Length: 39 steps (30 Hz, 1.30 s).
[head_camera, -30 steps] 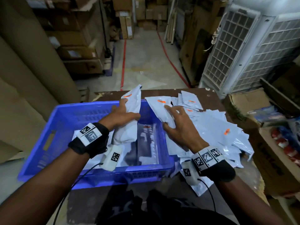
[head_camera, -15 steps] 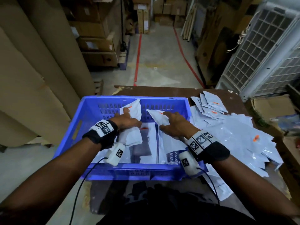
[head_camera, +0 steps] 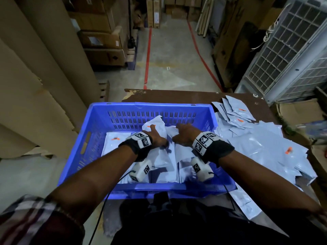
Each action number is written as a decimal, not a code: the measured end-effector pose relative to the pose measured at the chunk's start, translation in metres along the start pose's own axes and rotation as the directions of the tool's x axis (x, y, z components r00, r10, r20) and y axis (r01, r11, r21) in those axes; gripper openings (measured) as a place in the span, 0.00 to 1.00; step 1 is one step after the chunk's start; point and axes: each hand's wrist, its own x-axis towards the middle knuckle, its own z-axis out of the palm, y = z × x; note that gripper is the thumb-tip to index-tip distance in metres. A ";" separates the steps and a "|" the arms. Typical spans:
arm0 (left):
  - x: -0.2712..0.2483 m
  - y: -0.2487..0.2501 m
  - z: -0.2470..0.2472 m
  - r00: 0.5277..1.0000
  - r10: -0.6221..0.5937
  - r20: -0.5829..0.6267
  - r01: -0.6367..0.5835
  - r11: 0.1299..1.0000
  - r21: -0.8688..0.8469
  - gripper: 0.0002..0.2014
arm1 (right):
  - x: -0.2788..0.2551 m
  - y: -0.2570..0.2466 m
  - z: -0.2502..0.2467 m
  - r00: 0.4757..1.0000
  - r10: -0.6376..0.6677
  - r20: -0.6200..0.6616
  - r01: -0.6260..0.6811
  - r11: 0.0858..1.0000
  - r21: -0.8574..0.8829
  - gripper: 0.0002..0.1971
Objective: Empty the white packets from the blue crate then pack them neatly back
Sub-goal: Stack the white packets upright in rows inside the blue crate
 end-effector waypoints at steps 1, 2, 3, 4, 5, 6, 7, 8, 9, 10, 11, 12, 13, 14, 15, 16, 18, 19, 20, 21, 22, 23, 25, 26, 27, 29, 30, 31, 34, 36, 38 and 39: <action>0.002 -0.001 0.006 1.000 0.015 0.008 -0.015 1.000 0.005 0.44 | 0.001 0.000 0.000 1.000 0.000 -0.002 0.000 1.000 -0.009 0.30; 0.003 0.001 0.011 0.999 -0.023 0.040 0.021 0.999 0.043 0.45 | 0.003 0.000 0.002 1.000 0.003 0.002 -0.003 1.000 -0.019 0.31; 0.003 0.002 0.017 0.998 -0.043 0.052 0.042 0.999 0.031 0.50 | 0.008 0.003 0.005 1.000 0.020 0.007 -0.020 1.000 -0.024 0.32; 0.006 0.004 0.020 0.996 -0.059 0.068 0.056 0.997 0.048 0.54 | 0.012 0.006 0.008 0.999 0.045 0.016 -0.044 0.998 -0.038 0.33; 0.006 0.005 0.023 0.996 -0.052 0.067 0.049 0.998 0.045 0.56 | 0.010 0.006 0.008 0.997 0.069 0.021 -0.068 0.996 -0.060 0.34; 0.012 0.007 0.026 0.992 -0.073 0.100 0.067 0.996 0.063 0.58 | 0.010 0.007 0.010 0.995 0.096 0.032 -0.094 0.993 -0.071 0.33; 0.017 0.006 0.030 0.992 -0.068 0.109 0.062 0.996 0.062 0.60 | 0.010 0.009 0.011 0.993 0.108 0.040 -0.104 0.991 -0.085 0.32; 0.015 0.010 0.028 0.986 -0.079 0.149 0.069 0.995 0.071 0.62 | 0.009 0.012 0.012 0.992 0.118 0.049 -0.113 0.989 -0.094 0.30; 0.019 0.010 0.033 0.985 -0.059 0.161 0.048 0.996 0.070 0.64 | 0.011 0.015 0.015 0.992 0.121 0.045 -0.115 0.988 -0.102 0.28; 0.017 0.013 0.035 0.982 -0.063 0.176 0.050 0.996 0.077 0.65 | 0.011 0.017 0.017 0.992 0.116 0.040 -0.111 0.988 -0.106 0.29; 0.020 0.012 0.039 0.983 -0.062 0.173 0.045 0.994 0.098 0.65 | 0.010 0.017 0.017 0.992 0.113 0.052 -0.107 0.989 -0.106 0.29; 0.018 0.013 0.042 0.980 -0.057 0.191 0.038 0.994 0.102 0.66 | 0.012 0.017 0.021 0.991 0.115 0.075 -0.105 0.987 -0.118 0.31; 0.024 0.012 0.048 0.980 -0.058 0.192 0.038 0.993 0.107 0.67 | 0.015 0.019 0.025 0.987 0.130 0.096 -0.116 0.984 -0.135 0.33; 0.024 0.013 0.051 0.977 -0.059 0.206 0.038 0.994 0.105 0.68 | 0.015 0.019 0.026 0.980 0.156 0.126 -0.138 0.980 -0.145 0.36; 0.027 0.013 0.056 0.974 -0.057 0.219 0.036 0.995 0.098 0.69 | 0.014 0.020 0.026 0.975 0.163 0.148 -0.142 0.980 -0.141 0.38; 0.026 0.013 0.055 0.971 -0.046 0.233 0.023 0.994 0.103 0.70 | 0.010 0.019 0.024 0.975 0.166 0.145 -0.148 0.981 -0.126 0.38; 0.032 0.013 0.060 0.966 -0.046 0.254 0.015 0.992 0.121 0.70 | 0.009 0.020 0.022 0.983 0.141 0.120 -0.127 0.985 -0.115 0.37; 0.034 0.013 0.062 0.968 -0.036 0.248 -0.001 0.989 0.147 0.70 | 0.003 0.018 0.019 0.985 0.126 0.116 -0.111 0.985 -0.129 0.38; 0.030 0.015 0.059 0.974 -0.015 0.228 -0.028 0.983 0.183 0.67 | 0.008 0.022 0.024 0.983 0.130 0.126 -0.110 0.982 -0.154 0.40; 0.030 0.015 0.058 0.980 0.016 0.199 -0.063 0.971 0.231 0.62 | 0.015 0.024 0.029 0.978 0.150 0.144 -0.126 0.979 -0.162 0.42; 0.027 0.017 0.055 0.985 0.056 0.166 -0.101 0.955 0.279 0.53 | 0.019 0.026 0.035 0.975 0.169 0.147 -0.146 0.977 -0.154 0.44; 0.028 0.021 0.051 0.986 0.094 0.135 -0.133 0.938 0.320 0.44 | 0.022 0.025 0.035 0.973 0.187 0.135 -0.163 0.972 -0.170 0.46; 0.029 0.027 0.046 0.986 0.122 0.110 -0.153 0.926 0.346 0.39 | 0.025 0.021 0.031 0.975 0.200 0.101 -0.180 0.968 -0.176 0.42; 0.031 0.027 0.046 0.985 0.131 0.115 -0.164 0.921 0.354 0.44 | 0.027 0.019 0.028 0.978 0.190 0.087 -0.173 0.970 -0.171 0.40; 0.037 0.026 0.049 0.982 0.145 0.124 -0.182 0.910 0.372 0.50 | 0.029 0.018 0.026 0.980 0.178 0.088 -0.161 0.971 -0.174 0.40; 0.042 0.023 0.056 0.966 0.190 0.174 -0.249 0.864 0.438 0.60 | 0.032 0.016 0.024 0.976 0.178 0.127 -0.154 0.972 -0.176 0.50; 0.042 0.022 0.059 0.959 0.199 0.201 -0.272 0.840 0.469 0.62 | 0.034 0.015 0.026 0.969 0.190 0.160 -0.160 0.971 -0.178 0.55; 0.043 0.020 0.064 0.957 0.189 0.218 -0.274 0.833 0.481 0.62 | 0.034 0.015 0.027 0.961 0.200 0.189 -0.164 0.968 -0.188 0.60; 0.047 0.012 0.078 0.954 0.185 0.235 -0.280 0.827 0.487 0.54 | 0.035 0.020 0.035 0.944 0.215 0.250 -0.175 0.969 -0.175 0.68; 0.050 0.007 0.084 0.951 0.175 0.257 -0.284 0.822 0.493 0.57 | 0.035 0.025 0.036 0.944 0.213 0.254 -0.178 0.972 -0.153 0.70; 0.053 0.003 0.087 0.947 0.160 0.279 -0.285 0.820 0.497 0.63 | 0.036 0.030 0.037 0.941 0.198 0.273 -0.172 0.978 -0.118 0.72; 0.055 0.001 0.088 0.943 0.158 0.291 -0.293 0.810 0.508 0.65 | 0.036 0.031 0.036 0.940 0.193 0.282 -0.171 0.980 -0.100 0.72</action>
